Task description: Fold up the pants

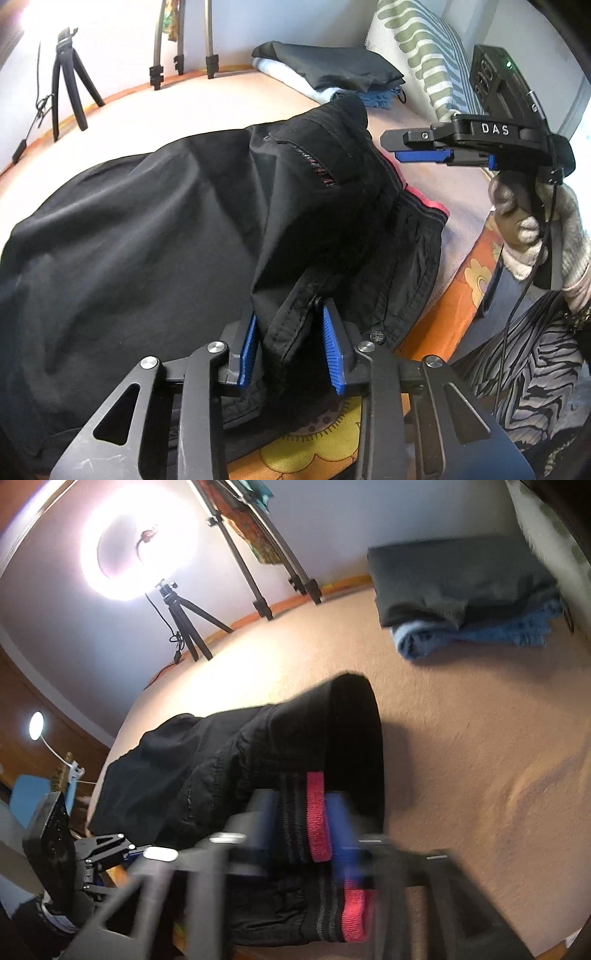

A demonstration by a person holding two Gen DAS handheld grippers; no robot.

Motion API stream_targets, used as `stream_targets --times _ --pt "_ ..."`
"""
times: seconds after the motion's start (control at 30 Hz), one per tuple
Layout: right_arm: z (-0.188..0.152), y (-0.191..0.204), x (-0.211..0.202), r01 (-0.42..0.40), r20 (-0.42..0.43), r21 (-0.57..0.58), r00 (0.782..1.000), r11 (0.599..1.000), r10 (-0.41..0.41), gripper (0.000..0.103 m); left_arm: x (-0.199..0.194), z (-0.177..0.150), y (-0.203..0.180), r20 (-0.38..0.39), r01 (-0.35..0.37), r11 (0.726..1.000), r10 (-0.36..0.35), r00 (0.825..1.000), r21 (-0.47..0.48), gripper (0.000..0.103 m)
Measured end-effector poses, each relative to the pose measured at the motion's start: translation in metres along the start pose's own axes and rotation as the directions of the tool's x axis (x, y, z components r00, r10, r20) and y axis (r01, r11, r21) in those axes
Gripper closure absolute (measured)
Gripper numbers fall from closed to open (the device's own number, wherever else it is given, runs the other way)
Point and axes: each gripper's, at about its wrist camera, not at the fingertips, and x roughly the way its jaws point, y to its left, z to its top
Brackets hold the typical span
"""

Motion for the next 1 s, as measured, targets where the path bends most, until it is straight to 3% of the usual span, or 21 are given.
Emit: stream_targets --times 0.17,0.2,0.23,0.27,0.3,0.37,0.6,0.73,0.8,0.87,0.93,1.0 --pt "-0.002 0.0 0.017 0.023 -0.038 -0.021 0.999 1.0 -0.024 0.044 -0.001 0.0 0.0 0.005 0.0 1.0 0.0 1.0 0.006 0.077" --pt "-0.003 0.002 0.02 0.02 -0.037 -0.025 0.999 0.999 -0.02 0.049 -0.001 0.0 0.0 0.006 0.001 1.0 -0.001 1.0 0.006 0.077" --pt "-0.004 0.006 0.022 0.012 -0.042 -0.038 0.999 0.999 -0.013 0.066 -0.001 0.0 0.0 0.007 0.001 1.0 -0.001 1.0 0.005 0.079" --pt "-0.006 0.012 0.022 0.025 -0.04 -0.058 0.999 0.998 -0.028 0.076 -0.002 0.0 0.0 0.01 0.0 1.0 0.0 1.0 0.003 0.08" --pt "-0.007 0.019 0.02 0.051 -0.021 -0.088 0.998 0.995 -0.053 0.078 -0.002 0.0 0.001 0.012 0.001 1.0 -0.001 1.0 0.002 0.082" --pt "-0.008 0.029 0.013 0.07 0.005 -0.129 0.998 0.989 -0.07 0.096 -0.005 0.0 0.003 0.02 0.003 1.0 -0.003 1.0 -0.004 0.085" --pt "-0.006 0.029 -0.038 -0.069 0.085 -0.073 0.994 0.995 0.075 0.101 -0.027 0.002 0.006 0.072 0.105 0.993 -0.101 0.992 -0.059 0.085" --pt "-0.011 0.014 -0.062 -0.079 0.108 -0.04 0.991 0.996 0.083 0.102 -0.025 0.001 0.0 0.053 0.182 0.981 -0.179 0.982 -0.065 0.085" --pt "-0.014 0.005 -0.065 -0.067 0.105 -0.011 0.992 0.998 0.068 0.102 -0.018 0.0 -0.008 0.009 0.205 0.978 -0.205 0.979 -0.029 0.081" --pt "-0.02 0.0 -0.058 -0.024 0.077 0.006 0.997 1.0 0.023 0.102 -0.011 -0.003 -0.017 -0.025 0.176 0.984 -0.176 0.984 -0.001 0.075" --pt "-0.029 -0.004 -0.042 0.073 0.035 -0.001 0.997 0.997 -0.072 0.099 -0.008 -0.004 -0.024 -0.049 0.161 0.987 -0.159 0.986 0.026 0.065" --pt "-0.032 -0.014 -0.03 0.087 -0.014 0.021 0.996 0.996 -0.087 0.094 -0.011 -0.006 -0.027 -0.043 0.138 0.989 -0.136 0.99 0.045 0.057"
